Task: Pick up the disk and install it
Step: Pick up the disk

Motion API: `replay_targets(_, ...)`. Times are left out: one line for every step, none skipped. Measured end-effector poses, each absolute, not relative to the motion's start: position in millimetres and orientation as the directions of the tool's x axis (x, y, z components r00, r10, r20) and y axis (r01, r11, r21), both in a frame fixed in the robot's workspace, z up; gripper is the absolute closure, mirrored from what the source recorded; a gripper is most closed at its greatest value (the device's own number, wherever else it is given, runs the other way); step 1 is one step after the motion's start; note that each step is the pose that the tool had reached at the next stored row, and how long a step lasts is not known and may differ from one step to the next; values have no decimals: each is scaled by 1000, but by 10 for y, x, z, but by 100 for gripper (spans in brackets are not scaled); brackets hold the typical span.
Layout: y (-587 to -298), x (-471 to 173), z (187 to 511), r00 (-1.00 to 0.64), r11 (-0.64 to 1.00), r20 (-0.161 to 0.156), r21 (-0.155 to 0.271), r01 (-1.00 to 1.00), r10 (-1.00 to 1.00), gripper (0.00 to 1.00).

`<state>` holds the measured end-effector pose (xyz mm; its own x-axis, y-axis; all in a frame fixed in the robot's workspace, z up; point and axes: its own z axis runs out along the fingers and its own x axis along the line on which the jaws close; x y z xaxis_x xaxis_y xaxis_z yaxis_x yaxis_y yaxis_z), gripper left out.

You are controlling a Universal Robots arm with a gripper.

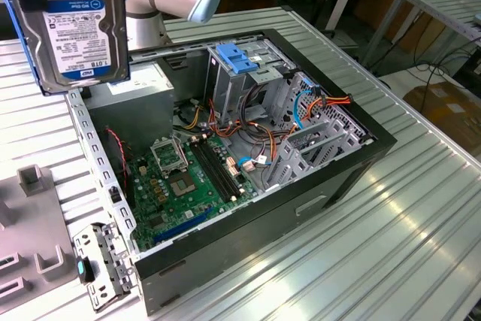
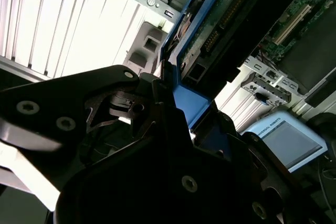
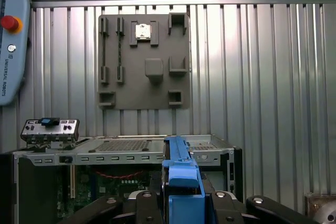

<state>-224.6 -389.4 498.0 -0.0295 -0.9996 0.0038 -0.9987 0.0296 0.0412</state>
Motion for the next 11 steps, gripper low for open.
replay_targets(-3894,-2219,4980,-29,30,4,41,-999,-1000,63)
replay_targets(-3894,-2196,4980,-29,30,4,41,-999,-1000,63)
replay_targets(-3894,-2177,4980,-29,30,4,41,-999,-1000,63)
replay_targets(-3894,-2157,4980,-29,30,4,41,-999,-1000,63)
replay_targets(-3894,-2139,4979,-29,30,4,41,-999,-1000,63)
replay_targets(-3896,-2130,4979,-29,30,4,41,-999,-1000,63)
replay_targets(-3901,-2117,4976,-29,30,4,41,-999,-1000,63)
replay_targets(-3914,-2105,4975,-29,30,4,41,-999,-1000,63)
replay_targets(-3926,-2098,4971,-30,30,4,41,-999,-1000,63)
replay_targets(-3933,-2089,4969,-30,30,4,41,-999,-1000,63)
replay_targets(-3937,-2076,4967,-29,30,4,41,-999,-1000,63)
